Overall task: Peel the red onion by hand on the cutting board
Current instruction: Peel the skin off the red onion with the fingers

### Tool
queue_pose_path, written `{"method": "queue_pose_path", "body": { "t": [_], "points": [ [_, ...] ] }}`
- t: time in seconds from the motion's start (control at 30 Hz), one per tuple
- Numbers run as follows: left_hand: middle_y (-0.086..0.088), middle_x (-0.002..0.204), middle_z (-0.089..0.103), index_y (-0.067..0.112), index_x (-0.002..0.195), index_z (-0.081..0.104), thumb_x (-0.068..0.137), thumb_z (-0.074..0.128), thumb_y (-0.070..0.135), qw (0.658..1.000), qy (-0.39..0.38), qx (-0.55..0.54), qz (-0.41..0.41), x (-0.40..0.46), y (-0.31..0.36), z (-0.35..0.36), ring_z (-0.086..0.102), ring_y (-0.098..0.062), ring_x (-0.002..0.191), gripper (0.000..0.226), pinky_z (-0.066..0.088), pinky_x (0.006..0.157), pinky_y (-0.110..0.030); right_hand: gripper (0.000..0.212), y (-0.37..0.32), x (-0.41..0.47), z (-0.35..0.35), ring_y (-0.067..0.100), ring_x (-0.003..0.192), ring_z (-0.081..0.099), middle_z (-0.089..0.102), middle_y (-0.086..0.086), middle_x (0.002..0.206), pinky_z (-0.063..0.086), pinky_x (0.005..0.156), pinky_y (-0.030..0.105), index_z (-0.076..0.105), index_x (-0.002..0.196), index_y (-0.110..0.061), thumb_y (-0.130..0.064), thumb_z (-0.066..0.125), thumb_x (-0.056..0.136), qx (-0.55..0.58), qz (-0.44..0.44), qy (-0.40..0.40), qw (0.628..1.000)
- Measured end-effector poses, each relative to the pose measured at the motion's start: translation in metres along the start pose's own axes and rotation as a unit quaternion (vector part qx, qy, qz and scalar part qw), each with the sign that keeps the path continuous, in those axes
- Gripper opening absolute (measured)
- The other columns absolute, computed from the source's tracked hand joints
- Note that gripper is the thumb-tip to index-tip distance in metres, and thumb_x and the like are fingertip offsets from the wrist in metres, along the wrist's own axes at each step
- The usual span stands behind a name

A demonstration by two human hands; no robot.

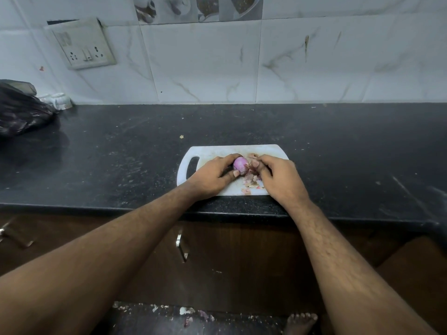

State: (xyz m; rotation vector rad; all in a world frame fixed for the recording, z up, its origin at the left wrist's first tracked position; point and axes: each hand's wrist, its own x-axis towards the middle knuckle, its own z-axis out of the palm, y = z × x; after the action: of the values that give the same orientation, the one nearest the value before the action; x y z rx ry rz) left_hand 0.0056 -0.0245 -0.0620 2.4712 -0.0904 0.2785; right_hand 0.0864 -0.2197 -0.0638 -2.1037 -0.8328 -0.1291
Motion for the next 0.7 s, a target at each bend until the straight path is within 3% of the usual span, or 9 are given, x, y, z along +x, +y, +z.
{"method": "queue_pose_path", "body": {
  "t": [0.1,0.23,0.43,0.6,0.7],
  "points": [
    [0.001,0.132,0.067,0.024,0.144,0.05,0.101,0.053,0.044,1.0,0.006,0.009,-0.007,0.0,0.0,0.001,0.061,-0.017,0.122,0.048,0.047,0.108,-0.046,0.012,-0.001,0.001,-0.001,0.002,0.088,0.063,0.067,-0.017,0.098,0.056,0.081,0.031,0.068,0.109,-0.024,-0.022,0.069,0.097,0.004,-0.017,0.055,0.998],
    [0.003,0.124,0.07,0.025,0.139,0.053,0.101,0.053,0.044,1.0,0.004,0.002,-0.003,0.0,0.0,0.001,0.064,-0.016,0.116,0.043,0.05,0.103,-0.046,0.012,-0.007,0.001,0.005,0.002,0.089,0.062,0.064,-0.018,0.099,0.057,0.08,0.037,0.069,0.1,-0.032,-0.025,0.074,0.092,0.013,-0.049,0.041,0.998],
    [0.003,0.12,0.071,0.027,0.138,0.054,0.101,0.052,0.047,1.0,0.007,0.002,-0.012,0.002,-0.004,0.003,0.062,-0.019,0.114,0.042,0.049,0.102,-0.047,0.008,-0.01,0.005,0.011,0.004,0.084,0.065,0.068,-0.013,0.092,0.058,0.076,0.039,0.075,0.093,-0.027,-0.02,0.078,0.089,0.013,-0.055,0.063,0.996],
    [0.0,0.13,0.066,0.023,0.144,0.052,0.105,0.054,0.036,1.0,0.001,0.007,-0.02,0.003,-0.005,0.002,0.052,-0.019,0.122,0.041,0.042,0.106,-0.039,0.008,-0.013,0.003,0.01,0.011,0.092,0.06,0.068,-0.013,0.094,0.05,0.069,0.031,0.076,0.099,-0.028,-0.029,0.07,0.094,-0.117,-0.108,0.076,0.984],
    [0.001,0.132,0.066,0.025,0.145,0.052,0.104,0.055,0.038,1.0,0.001,0.0,-0.026,0.003,-0.007,0.002,0.055,-0.019,0.124,0.042,0.044,0.109,-0.041,0.012,-0.014,0.003,0.011,0.014,0.092,0.057,0.067,-0.012,0.096,0.049,0.063,0.033,0.074,0.104,-0.027,-0.027,0.065,0.097,-0.173,-0.142,0.077,0.972]
  ]
}}
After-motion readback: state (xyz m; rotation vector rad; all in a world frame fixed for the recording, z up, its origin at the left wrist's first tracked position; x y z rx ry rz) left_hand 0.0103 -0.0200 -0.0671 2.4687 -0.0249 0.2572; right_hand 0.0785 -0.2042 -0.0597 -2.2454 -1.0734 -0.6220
